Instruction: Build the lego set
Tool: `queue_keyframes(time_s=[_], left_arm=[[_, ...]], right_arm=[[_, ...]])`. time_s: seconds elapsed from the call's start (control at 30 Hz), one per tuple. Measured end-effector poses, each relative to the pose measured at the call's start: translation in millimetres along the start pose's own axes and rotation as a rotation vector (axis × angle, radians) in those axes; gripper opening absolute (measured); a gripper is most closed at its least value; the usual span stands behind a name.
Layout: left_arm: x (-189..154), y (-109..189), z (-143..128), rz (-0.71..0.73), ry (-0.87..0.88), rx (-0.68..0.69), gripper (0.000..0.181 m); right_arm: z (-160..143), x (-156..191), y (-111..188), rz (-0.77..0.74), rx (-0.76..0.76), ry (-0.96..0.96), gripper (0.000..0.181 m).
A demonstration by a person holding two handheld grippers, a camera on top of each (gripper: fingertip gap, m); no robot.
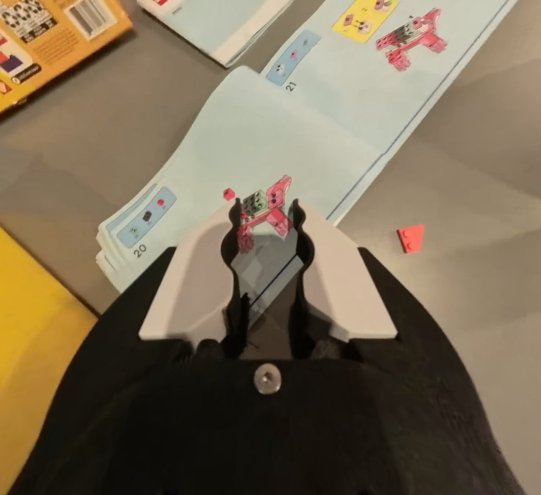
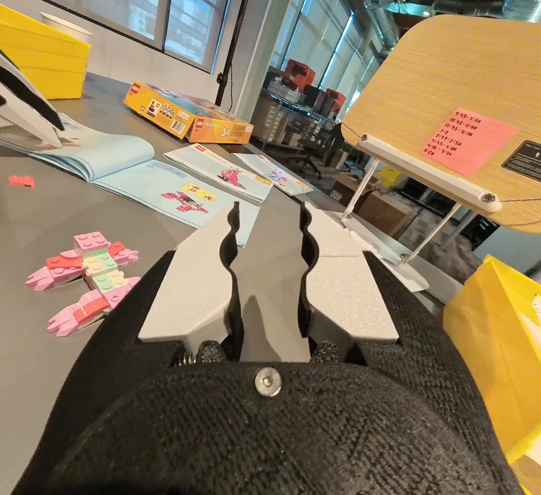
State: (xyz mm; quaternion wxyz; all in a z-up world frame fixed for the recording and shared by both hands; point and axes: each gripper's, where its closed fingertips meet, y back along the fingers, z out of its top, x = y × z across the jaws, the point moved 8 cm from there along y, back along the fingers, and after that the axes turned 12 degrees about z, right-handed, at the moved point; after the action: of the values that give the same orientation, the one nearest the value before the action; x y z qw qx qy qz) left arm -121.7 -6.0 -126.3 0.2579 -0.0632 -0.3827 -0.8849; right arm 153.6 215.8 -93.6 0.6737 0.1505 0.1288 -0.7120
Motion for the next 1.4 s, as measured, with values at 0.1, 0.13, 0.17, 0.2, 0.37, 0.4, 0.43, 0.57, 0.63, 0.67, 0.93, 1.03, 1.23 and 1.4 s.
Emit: queue_keyframes(time_s=[0.1,0.13,0.17,0.2,0.37,0.4,0.43,0.57,0.63,0.67,0.93,1.03,1.23,1.4], left_arm=[[6.4,2.5,-3.5,0.060,-0.026,0.103,0.036],[7.9,1.7,-6.1,0.089,-0.053,0.164,0.038],[8.2,2.1,-6.5,0.100,-0.057,0.201,0.038],[8.5,3.5,-6.3,0.117,-0.063,0.232,0.038],[-1.2,22.1,5.0,0.157,-0.076,0.089,0.040],[-9.1,32.0,10.3,0.125,-0.072,-0.030,0.041],[-19.3,43.8,14.8,0.082,-0.073,-0.167,0.043],[-70.9,96.6,5.1,-0.158,-0.011,-0.666,0.042],[-88.3,107.4,-9.6,-0.240,0.018,-0.759,0.042],[-94.1,108.5,-14.9,-0.272,0.022,-0.779,0.042],[-89.8,102.9,-15.0,-0.371,0.114,-0.794,0.041],[-89.0,104.3,-15.6,-0.413,0.130,-0.806,0.041],[-79.9,113.1,-18.2,-0.391,0.190,-0.873,0.041],[-54.6,133.3,-38.3,-0.346,0.208,-0.917,0.042]], right_arm=[[-3.1,-3.4,-0.1,-0.003,0.007,-0.030,0.039],[-3.7,-3.7,0.0,0.004,0.004,-0.045,0.040],[-4.2,-3.7,-0.2,0.010,0.004,-0.055,0.040],[-4.7,-3.2,-0.5,0.015,0.007,-0.059,0.040],[-5.6,-0.7,-1.5,0.029,0.019,-0.054,0.040],[-5.6,-0.7,-1.5,0.030,0.015,-0.058,0.039],[-5.8,-1.0,-1.5,0.030,0.013,-0.061,0.040],[-6.8,-2.4,-0.4,0.017,0.012,-0.069,0.039],[-6.9,-4.8,1.5,-0.010,0.007,-0.072,0.039],[-7.0,-6.0,2.0,-0.022,0.006,-0.070,0.039],[-13.6,-9.8,-4.0,-0.043,0.078,-0.030,0.038],[-16.8,-9.9,-7.5,-0.035,0.115,-0.020,0.038],[-14.5,-6.7,-6.0,-0.027,0.104,-0.003,0.036],[-7.0,-0.5,1.6,-0.019,0.046,-0.029,0.034]])
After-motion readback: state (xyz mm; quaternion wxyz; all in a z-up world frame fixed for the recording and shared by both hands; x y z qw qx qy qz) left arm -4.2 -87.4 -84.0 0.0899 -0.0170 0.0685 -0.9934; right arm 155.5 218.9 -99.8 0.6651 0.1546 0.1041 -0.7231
